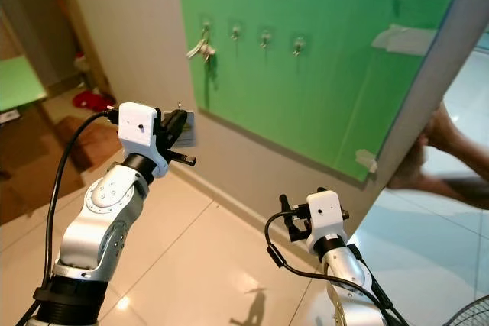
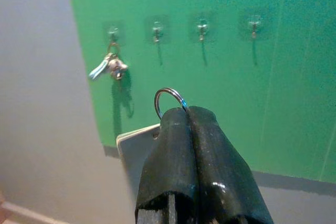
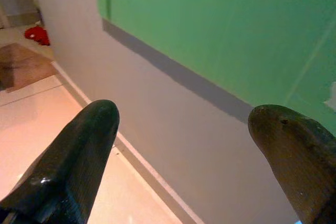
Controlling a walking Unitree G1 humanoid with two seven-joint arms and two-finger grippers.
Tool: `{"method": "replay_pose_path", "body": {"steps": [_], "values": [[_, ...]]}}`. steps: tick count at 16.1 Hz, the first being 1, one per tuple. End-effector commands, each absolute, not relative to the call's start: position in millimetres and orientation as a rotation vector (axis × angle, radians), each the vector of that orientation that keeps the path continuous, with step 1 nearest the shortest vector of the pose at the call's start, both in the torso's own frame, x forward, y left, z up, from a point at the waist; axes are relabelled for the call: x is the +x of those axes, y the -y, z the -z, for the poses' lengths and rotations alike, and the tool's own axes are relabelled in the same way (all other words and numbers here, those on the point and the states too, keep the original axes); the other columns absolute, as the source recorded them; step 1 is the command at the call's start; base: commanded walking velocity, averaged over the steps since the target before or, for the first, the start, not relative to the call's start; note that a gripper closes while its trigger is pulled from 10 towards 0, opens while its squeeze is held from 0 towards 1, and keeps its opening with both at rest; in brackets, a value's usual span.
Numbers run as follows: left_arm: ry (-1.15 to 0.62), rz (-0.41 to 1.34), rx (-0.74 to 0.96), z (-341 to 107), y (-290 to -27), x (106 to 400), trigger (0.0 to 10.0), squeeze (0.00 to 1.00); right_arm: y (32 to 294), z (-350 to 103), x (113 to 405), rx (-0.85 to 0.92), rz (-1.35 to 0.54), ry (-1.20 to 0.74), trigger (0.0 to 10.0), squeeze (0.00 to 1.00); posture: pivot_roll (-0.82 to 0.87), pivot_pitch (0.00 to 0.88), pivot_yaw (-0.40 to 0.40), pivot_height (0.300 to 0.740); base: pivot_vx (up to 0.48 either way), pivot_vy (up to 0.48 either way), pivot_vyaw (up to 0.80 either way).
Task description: Hang keys on a hook
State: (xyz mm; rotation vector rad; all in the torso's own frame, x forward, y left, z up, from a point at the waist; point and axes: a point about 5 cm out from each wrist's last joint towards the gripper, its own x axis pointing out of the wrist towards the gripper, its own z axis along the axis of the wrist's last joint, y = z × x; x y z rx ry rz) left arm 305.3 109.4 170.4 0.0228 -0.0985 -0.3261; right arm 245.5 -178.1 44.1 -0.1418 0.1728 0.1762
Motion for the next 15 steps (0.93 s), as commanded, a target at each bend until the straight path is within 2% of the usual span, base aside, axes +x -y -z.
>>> {"method": "replay_pose_path", "body": {"steps": [1, 8, 10, 15], "values": [[0.116, 0.346, 0.049, -174, -107, 305, 0.0, 0.00, 181, -42, 245, -0.147, -0.166, -0.178, 10.0, 0.00, -0.06, 0.000, 0.026, 0.740, 0.442, 0.000, 0.00], [0.078, 0.369, 0.065, -167, -107, 307, 0.0, 0.00, 178, -59, 251, -0.080, -0.141, -0.086, 10.0, 0.00, -0.07, 0.000, 0.034, 0.740, 0.458, 0.000, 0.00], [0.075, 0.369, 0.059, -165, -107, 308, 0.0, 0.00, 174, -86, 258, -0.021, -0.148, 0.011, 10.0, 0.00, -0.07, 0.000, 0.036, 0.740, 0.467, 0.000, 0.00], [0.064, 0.382, 0.077, -162, -106, 309, 0.0, 0.00, 168, -93, 257, -0.015, -0.167, 0.026, 10.0, 0.00, -0.07, 0.000, 0.037, 0.740, 0.470, 0.000, 0.00]]}}
